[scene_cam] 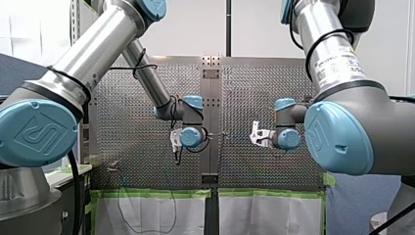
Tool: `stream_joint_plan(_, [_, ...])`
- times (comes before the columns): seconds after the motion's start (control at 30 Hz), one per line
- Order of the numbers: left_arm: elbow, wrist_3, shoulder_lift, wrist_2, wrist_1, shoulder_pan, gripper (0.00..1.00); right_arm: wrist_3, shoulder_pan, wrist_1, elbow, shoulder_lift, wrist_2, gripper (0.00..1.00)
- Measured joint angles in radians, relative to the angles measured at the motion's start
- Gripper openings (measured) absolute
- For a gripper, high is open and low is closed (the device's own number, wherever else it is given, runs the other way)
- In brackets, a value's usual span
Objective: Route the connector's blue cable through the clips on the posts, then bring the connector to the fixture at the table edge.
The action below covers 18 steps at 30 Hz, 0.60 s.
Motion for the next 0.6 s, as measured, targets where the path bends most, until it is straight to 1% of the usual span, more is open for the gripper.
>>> stream_joint_plan(0.27, [0.024, -0.003, -0.046, 0.001, 0.006, -0.016, 0.00, 0.008, -0.018, 0.010, -0.021, 0.007, -0.016, 0.00])
stream_joint_plan(0.6, [0.057, -0.009, -0.058, 0.005, 0.006, -0.022, 0.00, 0.010, -0.035, 0.012, -0.035, 0.013, -0.019, 0.00])
